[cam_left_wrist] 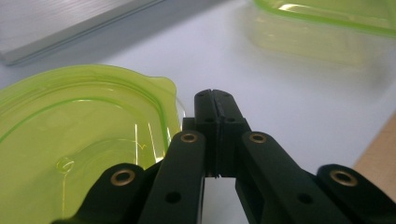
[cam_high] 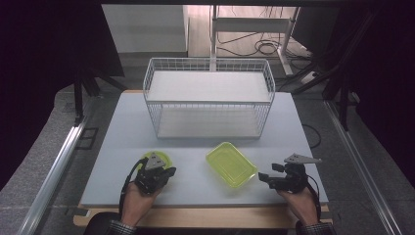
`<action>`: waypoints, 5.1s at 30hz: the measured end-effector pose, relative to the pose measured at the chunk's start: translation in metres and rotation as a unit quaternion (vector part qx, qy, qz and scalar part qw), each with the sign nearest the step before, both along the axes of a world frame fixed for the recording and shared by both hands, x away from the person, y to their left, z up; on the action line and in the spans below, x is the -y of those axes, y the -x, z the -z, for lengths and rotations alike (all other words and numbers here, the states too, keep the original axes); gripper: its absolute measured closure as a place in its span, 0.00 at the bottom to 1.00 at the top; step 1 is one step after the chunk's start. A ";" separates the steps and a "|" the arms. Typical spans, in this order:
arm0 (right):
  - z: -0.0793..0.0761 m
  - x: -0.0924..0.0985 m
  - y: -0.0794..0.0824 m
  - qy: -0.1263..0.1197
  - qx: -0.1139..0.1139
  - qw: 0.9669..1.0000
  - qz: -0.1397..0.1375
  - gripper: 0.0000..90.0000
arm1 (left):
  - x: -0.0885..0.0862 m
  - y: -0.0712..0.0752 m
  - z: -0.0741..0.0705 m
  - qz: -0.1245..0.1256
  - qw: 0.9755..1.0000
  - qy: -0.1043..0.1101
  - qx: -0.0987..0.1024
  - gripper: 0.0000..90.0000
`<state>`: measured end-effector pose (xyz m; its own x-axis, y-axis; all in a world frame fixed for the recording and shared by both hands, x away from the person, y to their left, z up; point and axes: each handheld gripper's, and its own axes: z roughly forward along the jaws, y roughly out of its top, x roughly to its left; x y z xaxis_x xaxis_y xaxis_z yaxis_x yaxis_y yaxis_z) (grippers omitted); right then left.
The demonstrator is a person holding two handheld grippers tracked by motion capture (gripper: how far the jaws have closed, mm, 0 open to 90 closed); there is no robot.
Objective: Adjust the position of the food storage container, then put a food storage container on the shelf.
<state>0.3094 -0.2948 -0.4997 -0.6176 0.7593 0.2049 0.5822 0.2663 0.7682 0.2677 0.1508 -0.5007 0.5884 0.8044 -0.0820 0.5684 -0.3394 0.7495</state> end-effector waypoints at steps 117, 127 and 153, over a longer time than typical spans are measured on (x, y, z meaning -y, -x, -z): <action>-0.012 -0.058 -0.027 0.032 -0.017 0.998 -0.045 0.39 | 0.009 0.003 0.012 0.041 0.999 0.000 0.029 0.08; -0.008 -0.061 -0.028 0.017 -0.041 0.998 -0.048 0.12 | 0.005 0.011 0.018 0.056 0.997 -0.008 0.055 0.01; -0.007 -0.062 -0.052 -0.068 -0.093 0.993 -0.027 0.50 | 0.011 0.010 0.020 0.057 0.996 -0.037 0.054 0.02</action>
<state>0.3614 -0.2330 -0.4925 -0.5993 0.6827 0.4180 0.7046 0.2021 0.6802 0.2573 0.1403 -0.5204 0.6784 0.7334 0.0442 0.4402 -0.4539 0.7747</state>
